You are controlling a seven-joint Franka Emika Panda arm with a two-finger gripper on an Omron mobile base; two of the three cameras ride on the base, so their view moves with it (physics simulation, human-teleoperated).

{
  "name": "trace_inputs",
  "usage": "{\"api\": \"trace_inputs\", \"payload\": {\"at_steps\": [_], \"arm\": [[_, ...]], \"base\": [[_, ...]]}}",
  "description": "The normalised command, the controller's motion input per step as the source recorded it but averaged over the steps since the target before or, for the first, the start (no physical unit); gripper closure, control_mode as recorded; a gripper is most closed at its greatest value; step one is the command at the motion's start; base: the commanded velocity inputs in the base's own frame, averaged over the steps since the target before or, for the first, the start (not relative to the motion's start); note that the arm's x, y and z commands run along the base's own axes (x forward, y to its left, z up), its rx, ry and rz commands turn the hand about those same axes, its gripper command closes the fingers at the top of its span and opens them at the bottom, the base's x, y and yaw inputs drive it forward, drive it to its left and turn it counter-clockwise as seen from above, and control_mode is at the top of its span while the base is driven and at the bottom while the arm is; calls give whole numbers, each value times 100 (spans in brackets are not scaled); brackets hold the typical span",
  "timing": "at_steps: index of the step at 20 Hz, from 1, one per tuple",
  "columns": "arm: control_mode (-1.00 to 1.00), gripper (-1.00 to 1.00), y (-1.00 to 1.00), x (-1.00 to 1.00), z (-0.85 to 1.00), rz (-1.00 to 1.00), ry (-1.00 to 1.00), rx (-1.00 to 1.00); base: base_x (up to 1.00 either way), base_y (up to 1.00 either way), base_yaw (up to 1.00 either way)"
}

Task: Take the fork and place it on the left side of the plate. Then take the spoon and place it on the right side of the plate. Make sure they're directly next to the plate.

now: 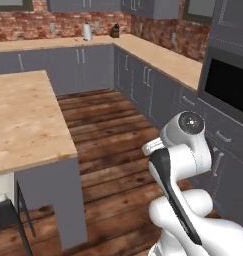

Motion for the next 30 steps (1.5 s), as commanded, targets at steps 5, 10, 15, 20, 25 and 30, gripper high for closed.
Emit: {"api": "trace_inputs", "payload": {"at_steps": [5,10,15,20,25,30], "arm": [[100,-100,0,0,0,0,0,0],[100,-100,0,0,0,0,0,0],[100,-100,0,0,0,0,0,0],[100,-100,0,0,0,0,0,0],[100,-100,0,0,0,0,0,0],[100,-100,0,0,0,0,0,0]], "base": [[100,-97,5],[100,-72,11],[100,-42,10],[100,-7,3],[100,0,0],[100,0,0]]}}
